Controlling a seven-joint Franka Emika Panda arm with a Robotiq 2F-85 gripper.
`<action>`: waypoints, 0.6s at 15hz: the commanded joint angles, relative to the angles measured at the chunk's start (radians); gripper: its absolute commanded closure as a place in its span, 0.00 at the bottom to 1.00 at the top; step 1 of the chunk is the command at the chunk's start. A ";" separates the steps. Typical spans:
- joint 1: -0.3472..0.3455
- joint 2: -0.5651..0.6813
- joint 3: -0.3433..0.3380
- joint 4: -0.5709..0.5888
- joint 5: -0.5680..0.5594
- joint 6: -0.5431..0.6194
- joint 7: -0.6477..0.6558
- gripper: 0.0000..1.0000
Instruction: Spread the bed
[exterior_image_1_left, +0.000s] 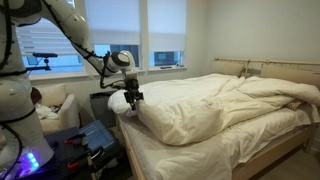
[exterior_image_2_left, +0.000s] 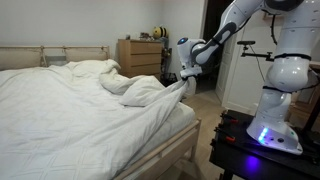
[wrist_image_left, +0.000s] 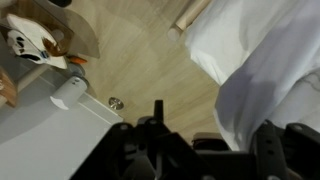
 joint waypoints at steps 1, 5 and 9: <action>-0.053 0.065 -0.009 0.072 -0.085 0.110 -0.064 0.02; -0.093 0.127 -0.033 0.150 -0.062 0.198 -0.184 0.00; -0.106 0.154 -0.039 0.197 0.019 0.199 -0.318 0.00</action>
